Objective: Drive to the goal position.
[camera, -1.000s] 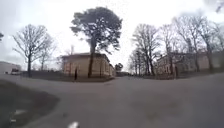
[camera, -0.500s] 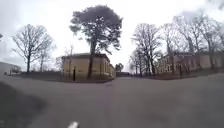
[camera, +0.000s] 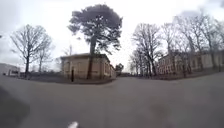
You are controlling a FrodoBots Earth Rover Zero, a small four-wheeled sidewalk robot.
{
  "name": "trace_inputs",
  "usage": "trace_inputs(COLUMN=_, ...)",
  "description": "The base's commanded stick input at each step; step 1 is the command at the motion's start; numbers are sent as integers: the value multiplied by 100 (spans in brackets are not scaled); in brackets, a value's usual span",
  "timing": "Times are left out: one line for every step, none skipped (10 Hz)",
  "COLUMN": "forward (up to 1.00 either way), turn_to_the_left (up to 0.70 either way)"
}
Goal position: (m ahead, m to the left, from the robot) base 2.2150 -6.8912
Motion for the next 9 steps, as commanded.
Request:
trace_inputs(forward=100, turn_to_the_left=0)
trace_inputs(forward=100, turn_to_the_left=0)
trace_inputs(forward=100, turn_to_the_left=0)
trace_inputs(forward=100, turn_to_the_left=0)
trace_inputs(forward=100, turn_to_the_left=0)
trace_inputs(forward=100, turn_to_the_left=39)
trace_inputs(forward=100, turn_to_the_left=40)
trace_inputs(forward=100, turn_to_the_left=40)
trace_inputs(forward=100, turn_to_the_left=40)
